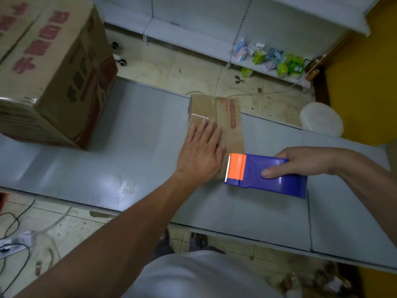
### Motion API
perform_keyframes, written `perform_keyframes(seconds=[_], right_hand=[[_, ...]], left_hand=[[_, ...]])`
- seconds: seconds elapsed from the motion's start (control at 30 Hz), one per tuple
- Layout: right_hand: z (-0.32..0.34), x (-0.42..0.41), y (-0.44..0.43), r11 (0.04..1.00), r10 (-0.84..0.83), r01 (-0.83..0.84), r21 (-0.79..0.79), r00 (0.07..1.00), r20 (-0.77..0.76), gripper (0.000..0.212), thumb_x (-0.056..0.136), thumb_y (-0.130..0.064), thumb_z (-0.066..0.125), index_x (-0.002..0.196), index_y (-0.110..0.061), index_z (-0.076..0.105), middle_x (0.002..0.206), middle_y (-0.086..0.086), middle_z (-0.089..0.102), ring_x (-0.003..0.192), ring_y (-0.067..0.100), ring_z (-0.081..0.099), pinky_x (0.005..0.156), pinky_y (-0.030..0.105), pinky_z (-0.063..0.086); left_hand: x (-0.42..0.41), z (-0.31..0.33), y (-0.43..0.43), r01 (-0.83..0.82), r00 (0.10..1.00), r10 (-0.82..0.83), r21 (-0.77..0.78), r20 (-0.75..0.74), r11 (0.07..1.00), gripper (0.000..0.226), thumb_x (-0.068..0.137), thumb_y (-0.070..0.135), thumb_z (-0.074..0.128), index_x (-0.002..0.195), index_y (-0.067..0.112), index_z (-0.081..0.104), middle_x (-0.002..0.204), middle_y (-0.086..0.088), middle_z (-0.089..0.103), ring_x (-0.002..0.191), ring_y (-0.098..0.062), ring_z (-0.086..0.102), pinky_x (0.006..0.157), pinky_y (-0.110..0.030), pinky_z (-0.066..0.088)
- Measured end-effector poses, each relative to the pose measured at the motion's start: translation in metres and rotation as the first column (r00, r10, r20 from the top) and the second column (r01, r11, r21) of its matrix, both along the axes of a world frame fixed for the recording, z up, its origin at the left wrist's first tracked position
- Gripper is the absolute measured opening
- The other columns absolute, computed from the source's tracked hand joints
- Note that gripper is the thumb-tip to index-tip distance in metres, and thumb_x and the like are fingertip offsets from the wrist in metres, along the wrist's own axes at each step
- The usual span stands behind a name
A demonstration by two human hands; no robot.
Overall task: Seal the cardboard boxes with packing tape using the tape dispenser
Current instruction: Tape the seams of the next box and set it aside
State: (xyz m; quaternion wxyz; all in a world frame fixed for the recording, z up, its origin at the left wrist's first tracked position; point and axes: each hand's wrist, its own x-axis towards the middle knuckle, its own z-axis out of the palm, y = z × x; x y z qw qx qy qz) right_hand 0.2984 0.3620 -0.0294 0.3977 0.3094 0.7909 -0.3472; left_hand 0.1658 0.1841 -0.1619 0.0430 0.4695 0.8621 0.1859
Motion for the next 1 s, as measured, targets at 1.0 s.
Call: perform_keyframes(seconds=[1.0], right_hand=[[-0.007, 0.015, 0.035, 0.959, 0.208, -0.216, 0.181, 0.976, 0.06, 0.038, 0.08, -0.054, 0.067, 0.075, -0.016, 0.063, 0.078, 0.003, 0.067, 0.067, 0.017, 0.061, 0.06, 0.025, 0.042]], left_hand=[[0.004, 0.004, 0.003, 0.002, 0.998, -0.015, -0.185, -0.068, 0.983, 0.07, 0.093, 0.055, 0.004, 0.155, 0.026, 0.02, 0.163, 0.002, 0.012, 0.151, -0.016, 0.002, 0.122, -0.038, -0.003]])
